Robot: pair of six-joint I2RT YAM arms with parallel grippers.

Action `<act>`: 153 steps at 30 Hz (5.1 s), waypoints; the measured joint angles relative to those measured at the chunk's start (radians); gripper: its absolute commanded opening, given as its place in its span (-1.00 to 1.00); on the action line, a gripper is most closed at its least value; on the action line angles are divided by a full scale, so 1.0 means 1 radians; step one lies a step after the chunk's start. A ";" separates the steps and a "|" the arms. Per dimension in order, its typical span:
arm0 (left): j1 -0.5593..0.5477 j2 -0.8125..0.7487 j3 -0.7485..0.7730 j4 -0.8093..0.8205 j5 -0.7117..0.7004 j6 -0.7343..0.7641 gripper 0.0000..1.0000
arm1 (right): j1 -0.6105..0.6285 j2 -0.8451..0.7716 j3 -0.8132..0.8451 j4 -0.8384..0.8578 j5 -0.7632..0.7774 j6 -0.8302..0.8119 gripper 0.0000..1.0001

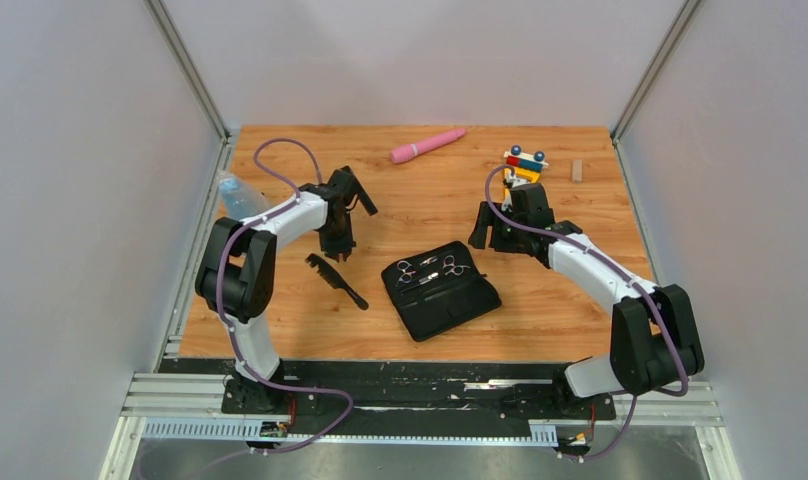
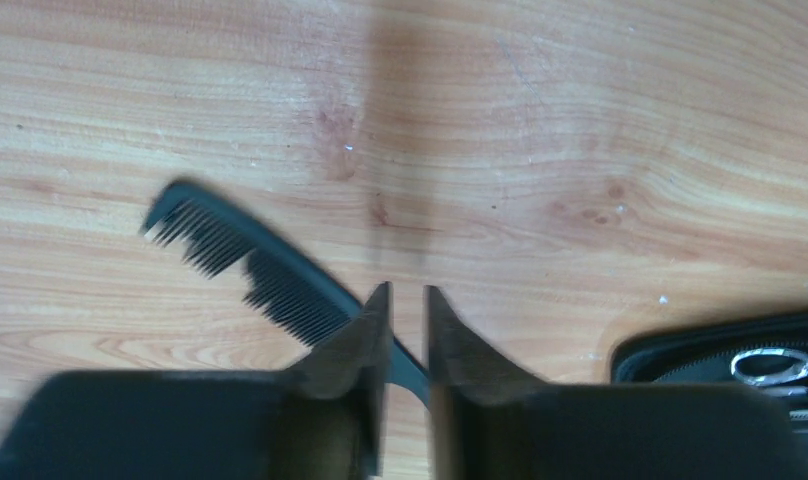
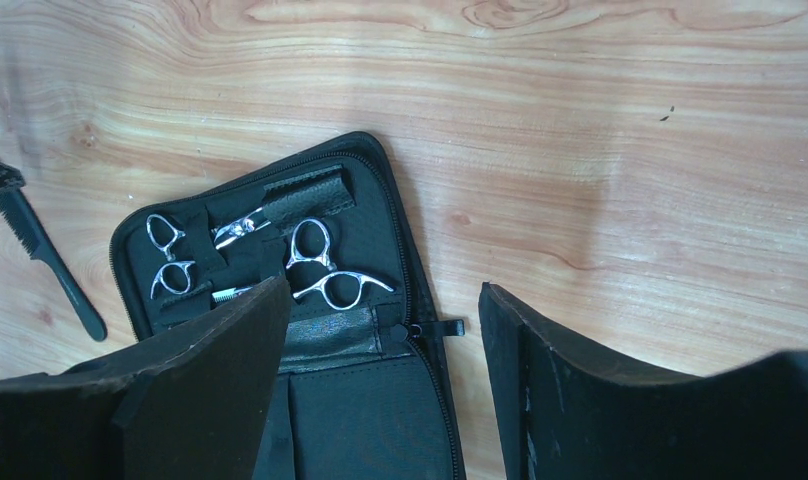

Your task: Sort the hair-cutting tools

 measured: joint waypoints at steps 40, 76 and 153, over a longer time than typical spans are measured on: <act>0.117 -0.342 -0.372 0.066 -0.028 -0.132 0.79 | 0.361 0.056 0.115 -0.035 -0.050 -0.154 0.31; -0.107 0.031 -0.011 0.243 0.221 0.105 0.73 | 0.120 0.309 0.183 -0.195 0.158 -0.039 0.29; 0.169 -0.966 -0.282 0.010 -0.404 0.240 1.00 | 0.714 0.784 0.869 -0.585 0.177 -0.269 0.14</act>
